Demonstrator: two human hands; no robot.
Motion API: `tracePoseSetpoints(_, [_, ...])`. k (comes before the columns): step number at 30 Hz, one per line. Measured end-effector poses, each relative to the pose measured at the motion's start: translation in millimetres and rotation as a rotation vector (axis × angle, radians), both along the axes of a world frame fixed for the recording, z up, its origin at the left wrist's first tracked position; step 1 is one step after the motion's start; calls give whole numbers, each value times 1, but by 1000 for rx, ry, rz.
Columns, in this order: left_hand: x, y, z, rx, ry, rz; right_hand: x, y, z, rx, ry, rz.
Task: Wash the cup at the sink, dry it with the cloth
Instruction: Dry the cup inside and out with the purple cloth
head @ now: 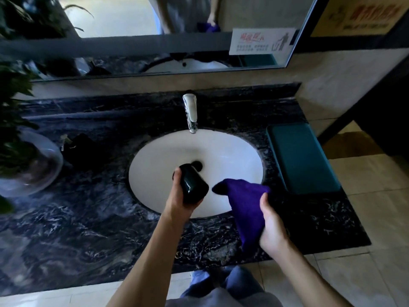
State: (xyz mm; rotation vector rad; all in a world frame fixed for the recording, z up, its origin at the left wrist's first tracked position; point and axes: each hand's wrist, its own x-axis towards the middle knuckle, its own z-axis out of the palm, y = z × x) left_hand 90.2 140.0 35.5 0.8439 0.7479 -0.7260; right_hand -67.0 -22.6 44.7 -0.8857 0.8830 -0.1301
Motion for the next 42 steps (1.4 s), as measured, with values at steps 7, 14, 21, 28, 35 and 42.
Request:
tracePoseSetpoints(7, [0,-19,25,245,-394,-288,52,13,32,213,-224,24])
tracePoseSetpoints(14, [25,-30,41,321,-526,-197,107,22,62,32,-375,408])
tracePoseSetpoints(21, [46,-43,48,309,-640,-156,151,27,63,-477,-364,311])
tracePoseSetpoints(28, [63,-52,51,345,-656,-218,176,24,67,-582,-422,438])
tracePoseSetpoints(35, [69,-48,55,192,-689,-184,192,10,53,-544,-300,278])
tracePoseSetpoints(42, [74,-46,60,85,-546,-132,190,18,61,-377,-392,272])
